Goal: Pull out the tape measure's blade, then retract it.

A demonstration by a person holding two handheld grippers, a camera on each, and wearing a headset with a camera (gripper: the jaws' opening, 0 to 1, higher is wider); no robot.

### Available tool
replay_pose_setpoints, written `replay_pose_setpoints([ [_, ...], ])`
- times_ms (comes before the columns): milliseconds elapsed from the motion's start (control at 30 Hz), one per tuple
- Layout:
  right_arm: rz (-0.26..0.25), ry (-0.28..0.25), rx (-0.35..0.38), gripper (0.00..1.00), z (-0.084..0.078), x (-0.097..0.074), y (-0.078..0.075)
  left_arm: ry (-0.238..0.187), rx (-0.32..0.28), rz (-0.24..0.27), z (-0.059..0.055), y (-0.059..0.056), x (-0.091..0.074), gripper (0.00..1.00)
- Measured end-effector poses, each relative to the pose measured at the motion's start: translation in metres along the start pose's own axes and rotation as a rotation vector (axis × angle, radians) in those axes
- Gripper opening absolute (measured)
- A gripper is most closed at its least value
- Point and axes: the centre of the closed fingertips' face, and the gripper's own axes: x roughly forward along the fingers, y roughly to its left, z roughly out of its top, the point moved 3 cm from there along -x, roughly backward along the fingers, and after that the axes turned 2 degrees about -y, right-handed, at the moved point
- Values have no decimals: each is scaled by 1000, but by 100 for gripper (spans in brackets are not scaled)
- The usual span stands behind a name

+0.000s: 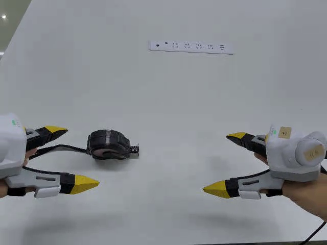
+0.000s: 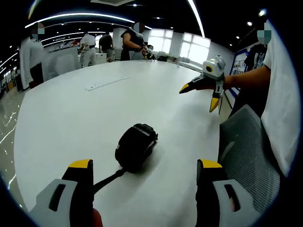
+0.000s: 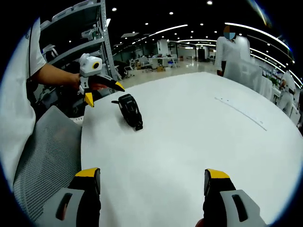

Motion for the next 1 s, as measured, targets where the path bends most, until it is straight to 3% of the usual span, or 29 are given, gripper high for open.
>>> replay_pose_setpoints([
  [533, 77, 35, -67, 91, 11, 27, -6, 128, 163, -82, -2, 18, 26, 77],
  [1000, 118, 50, -93, 91, 17, 47, -7, 202, 214, -144, -10, 18, 47, 62],
])
